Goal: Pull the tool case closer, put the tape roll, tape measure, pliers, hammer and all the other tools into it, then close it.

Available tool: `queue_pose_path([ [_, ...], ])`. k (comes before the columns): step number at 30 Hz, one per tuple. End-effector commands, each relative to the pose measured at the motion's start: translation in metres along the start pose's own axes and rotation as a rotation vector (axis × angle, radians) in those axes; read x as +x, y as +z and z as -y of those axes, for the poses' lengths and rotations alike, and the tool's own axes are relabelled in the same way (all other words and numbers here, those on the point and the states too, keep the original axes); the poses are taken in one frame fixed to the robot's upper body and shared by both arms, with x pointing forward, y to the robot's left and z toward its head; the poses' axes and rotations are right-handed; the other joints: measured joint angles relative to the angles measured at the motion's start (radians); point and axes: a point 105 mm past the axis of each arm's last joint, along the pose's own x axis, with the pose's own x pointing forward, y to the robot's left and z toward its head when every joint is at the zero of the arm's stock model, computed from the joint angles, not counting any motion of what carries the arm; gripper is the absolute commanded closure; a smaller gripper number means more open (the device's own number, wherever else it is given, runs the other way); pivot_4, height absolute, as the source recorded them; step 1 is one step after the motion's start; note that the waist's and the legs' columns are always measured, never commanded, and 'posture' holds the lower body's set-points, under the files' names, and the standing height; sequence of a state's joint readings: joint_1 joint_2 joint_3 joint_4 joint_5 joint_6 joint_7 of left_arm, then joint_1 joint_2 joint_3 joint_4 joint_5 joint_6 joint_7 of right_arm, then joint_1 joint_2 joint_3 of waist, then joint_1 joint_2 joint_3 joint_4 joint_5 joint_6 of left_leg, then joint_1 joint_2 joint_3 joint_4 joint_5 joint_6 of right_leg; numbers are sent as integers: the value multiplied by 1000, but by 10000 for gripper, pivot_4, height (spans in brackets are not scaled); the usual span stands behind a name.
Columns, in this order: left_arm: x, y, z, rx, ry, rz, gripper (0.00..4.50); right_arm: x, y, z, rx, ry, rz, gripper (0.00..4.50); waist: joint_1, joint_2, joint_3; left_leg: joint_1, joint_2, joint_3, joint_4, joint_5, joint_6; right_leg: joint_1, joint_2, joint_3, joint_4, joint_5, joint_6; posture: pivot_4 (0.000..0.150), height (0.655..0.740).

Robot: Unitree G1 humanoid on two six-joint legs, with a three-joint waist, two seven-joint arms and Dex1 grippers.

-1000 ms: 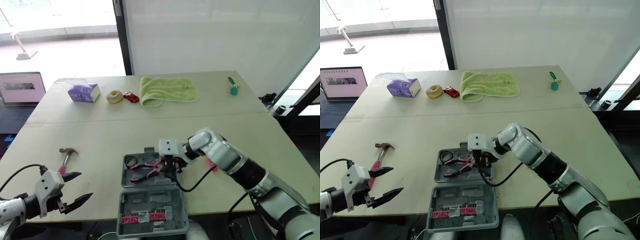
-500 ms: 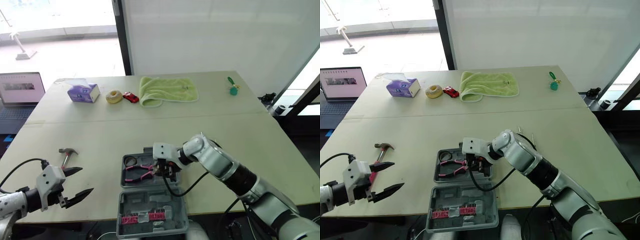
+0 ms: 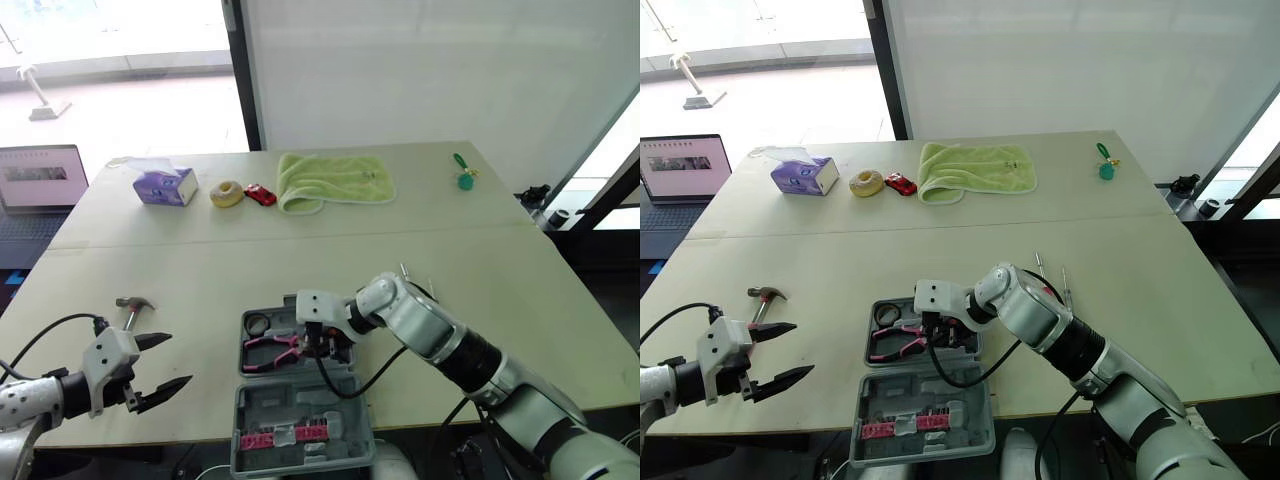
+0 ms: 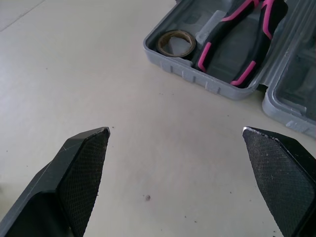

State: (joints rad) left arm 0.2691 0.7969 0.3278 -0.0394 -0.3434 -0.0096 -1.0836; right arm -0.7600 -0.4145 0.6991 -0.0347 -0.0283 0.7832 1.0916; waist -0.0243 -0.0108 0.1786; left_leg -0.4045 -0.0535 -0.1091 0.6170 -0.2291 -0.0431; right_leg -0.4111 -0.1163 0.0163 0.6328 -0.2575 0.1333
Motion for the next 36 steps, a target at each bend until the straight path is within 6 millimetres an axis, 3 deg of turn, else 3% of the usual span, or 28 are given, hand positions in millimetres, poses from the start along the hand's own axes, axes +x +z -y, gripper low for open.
queue_pose_path([
  [1,-1,2,-1,23,0,1,0,-5,12,7,-48,-53,48,12087,1,0,0,0,0,0,0,0,0,0,0,0,0,0,0,1500,7400],
  [3,-1,1,0,23,-4,1,0,-11,15,10,-59,-66,69,2326,3,0,0,0,0,0,0,0,0,0,0,0,0,0,0,1500,7400],
  [6,1,2,0,27,-11,2,0,-20,25,12,-19,-82,174,2326,4,0,0,0,0,0,0,0,0,0,0,0,0,0,0,1500,7400],
  [10,6,5,1,40,-29,15,0,-27,37,16,-101,-186,357,2326,6,0,0,0,0,1,0,0,0,1,0,0,0,0,0,1500,7400],
  [13,9,11,2,46,-41,33,0,-25,36,14,-7,-179,461,2326,4,-1,0,0,0,1,0,0,0,1,0,-1,0,0,0,1500,7400],
  [17,11,15,3,52,-53,44,0,-13,26,5,35,-118,496,14972,3,-1,0,1,0,0,0,0,-1,1,0,-1,1,0,0,1500,7400],
  [22,11,17,0,62,-58,41,0,6,7,3,91,-112,445,42235,3,-1,0,1,0,1,0,0,-1,2,0,-1,1,0,0,1500,7400],
  [23,11,17,-1,64,-59,41,0,11,1,2,88,-111,425,44669,3,-1,0,1,0,1,0,1,-1,1,0,-1,1,0,0,1500,7400],
  [30,9,18,-3,73,-62,38,0,17,-4,-12,142,-22,464,44669,3,-1,0,1,0,1,0,1,-1,2,0,-1,1,0,0,1500,7400],
  [36,12,15,-2,73,-68,34,0,40,-39,-17,212,6,325,44669,3,-1,-1,2,0,1,0,1,-1,3,1,0,1,0,0,1500,7400],
])
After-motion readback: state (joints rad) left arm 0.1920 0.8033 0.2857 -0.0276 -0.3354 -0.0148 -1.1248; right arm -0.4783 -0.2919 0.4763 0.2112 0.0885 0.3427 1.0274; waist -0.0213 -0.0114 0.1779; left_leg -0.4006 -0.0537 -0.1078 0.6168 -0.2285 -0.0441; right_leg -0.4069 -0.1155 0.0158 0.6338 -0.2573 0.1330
